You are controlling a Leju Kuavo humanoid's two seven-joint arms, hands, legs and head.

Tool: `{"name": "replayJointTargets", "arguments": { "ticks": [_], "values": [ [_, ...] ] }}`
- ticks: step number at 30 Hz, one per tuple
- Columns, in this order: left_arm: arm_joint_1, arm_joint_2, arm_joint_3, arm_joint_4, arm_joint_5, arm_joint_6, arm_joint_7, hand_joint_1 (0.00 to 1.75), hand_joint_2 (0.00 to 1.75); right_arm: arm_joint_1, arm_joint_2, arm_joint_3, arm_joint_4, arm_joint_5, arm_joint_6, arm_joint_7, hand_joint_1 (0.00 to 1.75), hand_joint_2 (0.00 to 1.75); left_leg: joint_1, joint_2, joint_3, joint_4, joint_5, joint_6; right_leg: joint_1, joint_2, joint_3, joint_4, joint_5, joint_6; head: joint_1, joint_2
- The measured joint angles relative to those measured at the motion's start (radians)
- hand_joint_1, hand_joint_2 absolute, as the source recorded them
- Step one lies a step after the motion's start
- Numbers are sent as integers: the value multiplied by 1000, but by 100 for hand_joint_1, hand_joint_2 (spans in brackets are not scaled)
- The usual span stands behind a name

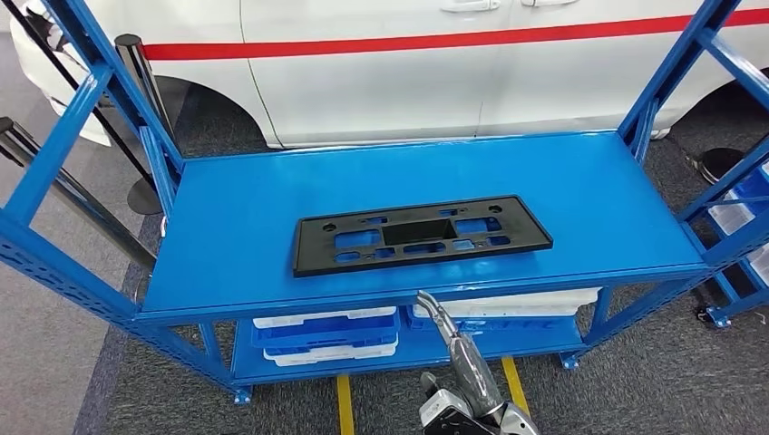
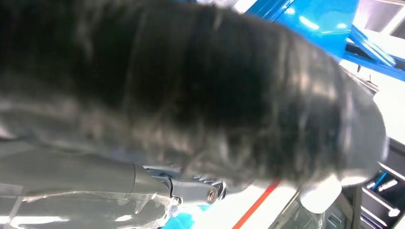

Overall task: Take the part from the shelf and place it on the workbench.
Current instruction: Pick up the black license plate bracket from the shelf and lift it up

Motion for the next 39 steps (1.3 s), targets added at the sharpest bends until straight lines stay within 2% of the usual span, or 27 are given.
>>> {"name": "replayJointTargets", "arguments": {
  "ticks": [2,4,5,6,7,9,10,11,13,15,16,17,19,20,21,22,24,26,28,30,31,33,35,36,37,38,39],
  "values": [
    [-2,0,0,0,0,0,-1,0,0,-1,-1,0,-1,0,1,0,0,87,6,2,11,-16,4,8,-2,-1,-34,71,-41,9,0,0],
    [-4,0,0,0,0,0,-2,0,0,-1,-2,0,0,-1,5,0,0,175,5,2,16,-18,0,12,-7,-1,-108,202,-93,17,1,0],
    [-5,0,0,0,0,0,-2,0,0,-1,-3,0,2,-2,6,1,0,175,5,2,18,-18,-3,12,-11,-1,-141,252,-103,20,1,0],
    [-5,0,0,0,0,0,-2,0,0,0,-3,0,3,-2,7,1,0,175,5,2,22,-18,-7,12,-15,-1,-158,268,-92,24,1,0],
    [-4,0,1,0,0,-1,-2,0,0,0,-4,0,3,-3,8,2,0,175,6,1,26,-17,-11,10,-19,-2,-156,246,-62,26,1,0],
    [-3,0,1,0,0,-2,-2,0,0,-1,-4,0,4,-4,11,4,0,175,8,-1,36,-12,-22,3,-25,-2,-109,125,20,29,1,0],
    [-4,0,1,0,-1,-2,-3,0,0,-2,-4,0,5,-5,13,6,0,175,7,-2,38,-7,-28,-3,-24,-2,-84,65,46,28,1,0],
    [-5,0,1,0,-1,-3,-3,0,0,-3,-4,1,6,-5,16,10,0,175,6,-3,38,-4,-32,-9,-22,-1,-69,27,58,25,1,0],
    [-7,0,2,0,-2,-5,-2,0,0,-6,-6,2,8,6,20,19,0,175,4,-4,37,-3,-37,-22,-17,0,-62,8,55,15,0,0],
    [-7,1,3,0,-6,-9,-1,0,0,-15,-9,7,10,49,7,35,0,175,7,-3,37,2,-45,-33,-20,2,-58,3,56,2,0,0],
    [-6,1,3,0,-7,-11,0,0,0,-23,-11,13,12,82,-8,45,0,175,8,-3,30,21,-60,-38,-21,1,-55,-2,57,-5,0,0],
    [-6,1,3,0,-8,-14,1,0,0,-33,-12,20,14,118,-26,54,0,175,9,-2,12,63,-85,-41,-22,0,-52,-5,57,-10,0,0],
    [-6,1,3,0,-10,-17,4,0,0,-52,-13,33,20,178,-56,69,0,175,10,-2,-49,188,-146,-46,-19,-2,-50,-5,55,-18,0,0],
    [-5,1,3,0,-11,-18,5,0,0,-59,-14,40,23,205,-70,77,0,175,10,-2,-79,245,-166,-47,-16,-3,-50,-5,53,-19,0,0],
    [-3,1,3,0,-13,-19,6,0,0,-65,-16,46,26,234,-85,86,0,175,10,-2,-95,271,-164,-46,-14,-4,-49,-4,52,-21,0,0],
    [-2,1,3,0,-15,-19,8,0,0,-73,-18,52,30,269,-103,97,0,175,10,-2,-93,259,-143,-44,-12,-4,-46,-4,50,-22,0,0],
    [-1,2,4,0,-19,-20,12,0,0,-92,-21,66,37,344,-142,120,0,175,8,-2,-44,141,-66,-33,-9,-2,-39,-4,46,-23,0,0],
    [-2,5,4,0,-20,-21,14,0,0,-111,-24,76,42,396,-169,137,0,175,2,-1,5,32,-23,-21,-5,-1,-37,-2,42,-18,0,0],
    [-4,7,5,0,-20,-21,15,0,0,-124,-27,84,48,430,-187,150,0,175,-3,-2,16,5,-22,-14,-5,-2,-38,-3,42,-10,0,0],
    [-3,6,5,0,-22,-23,17,0,0,-135,-29,92,53,485,-215,168,0,175,0,-2,22,-8,-16,-7,-5,-2,-37,-2,40,0,0,0],
    [-2,6,5,0,-23,-25,19,0,0,-141,-31,97,55,525,-236,181,0,175,3,-1,26,-16,-12,-2,-5,-2,-41,11,29,4,1,0],
    [-4,5,5,0,-27,-29,23,0,0,-156,-38,109,64,633,-291,221,0,175,7,2,33,-27,-8,6,-7,-3,-82,99,-20,13,2,0],
    [-6,5,5,0,-33,-32,28,0,0,-165,-45,122,79,740,-339,265,0,175,7,2,33,-27,-8,8,-13,-3,-147,223,-70,19,2,0],
    [-6,5,5,0,-36,-33,31,0,0,-166,-49,127,88,786,-357,286,0,175,7,2,34,-26,-9,8,-16,-3,-167,257,-72,22,2,0],
    [-7,5,5,0,-38,-33,33,0,0,-169,-53,131,96,825,-370,303,0,175,7,1,34,-24,-11,7,-19,-3,-169,254,-56,25,2,0],
    [-6,4,5,0,-40,-33,35,0,0,-173,-57,134,104,860,-380,318,0,175,8,0,35,-20,-13,6,-22,-4,-154,214,-23,27,2,0],
    [-6,3,5,0,-41,-33,36,0,0,-179,-60,135,110,885,-387,329,0,175,9,0,35,-15,-17,2,-26,-4,-124,147,14,29,2,0]
  ]
}}
